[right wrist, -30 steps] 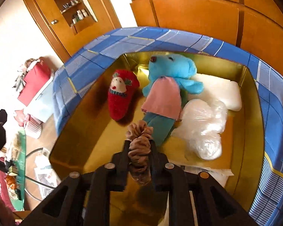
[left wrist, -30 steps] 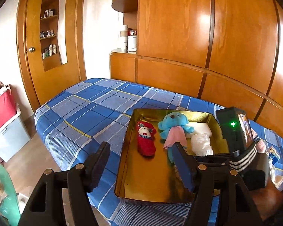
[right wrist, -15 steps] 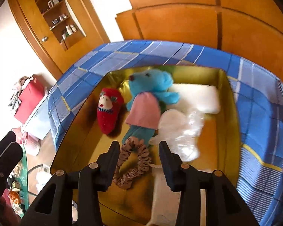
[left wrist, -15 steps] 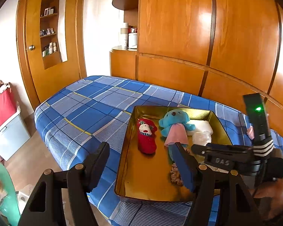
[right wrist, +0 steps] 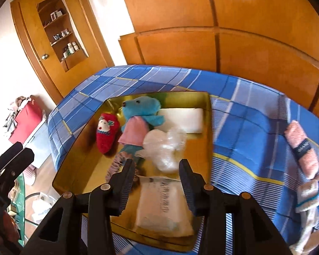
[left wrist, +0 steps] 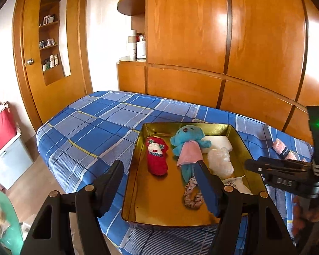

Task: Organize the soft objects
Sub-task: 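Withdraw the right gripper to the pile while left gripper reaches the white knit sock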

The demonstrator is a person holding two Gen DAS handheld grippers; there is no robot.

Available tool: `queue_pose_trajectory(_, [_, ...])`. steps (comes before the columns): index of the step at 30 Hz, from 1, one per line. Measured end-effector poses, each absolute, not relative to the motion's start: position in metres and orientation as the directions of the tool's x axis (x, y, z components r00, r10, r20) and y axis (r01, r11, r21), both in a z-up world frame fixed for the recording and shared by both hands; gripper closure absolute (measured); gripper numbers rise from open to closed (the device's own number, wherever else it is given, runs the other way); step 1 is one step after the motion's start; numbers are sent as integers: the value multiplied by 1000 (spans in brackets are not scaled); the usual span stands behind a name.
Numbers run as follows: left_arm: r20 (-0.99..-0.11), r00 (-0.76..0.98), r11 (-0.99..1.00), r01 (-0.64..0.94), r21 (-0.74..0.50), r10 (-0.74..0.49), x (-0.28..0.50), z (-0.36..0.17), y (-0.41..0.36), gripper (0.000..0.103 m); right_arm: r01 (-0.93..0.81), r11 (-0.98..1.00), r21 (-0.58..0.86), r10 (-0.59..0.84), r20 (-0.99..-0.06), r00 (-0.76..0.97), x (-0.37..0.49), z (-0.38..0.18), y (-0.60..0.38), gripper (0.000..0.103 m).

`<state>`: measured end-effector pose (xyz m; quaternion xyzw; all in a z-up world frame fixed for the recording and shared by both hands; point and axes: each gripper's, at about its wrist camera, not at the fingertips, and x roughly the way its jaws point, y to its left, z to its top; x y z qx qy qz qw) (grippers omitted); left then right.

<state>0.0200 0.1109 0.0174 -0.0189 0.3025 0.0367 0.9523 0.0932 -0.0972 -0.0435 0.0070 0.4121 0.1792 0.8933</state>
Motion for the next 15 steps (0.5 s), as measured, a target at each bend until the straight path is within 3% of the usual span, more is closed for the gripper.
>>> queue_pose_trajectory(15, [-578, 816, 999, 21, 50, 12, 24, 20, 70, 33, -122, 986, 110, 164, -707, 688, 61, -22, -215, 60])
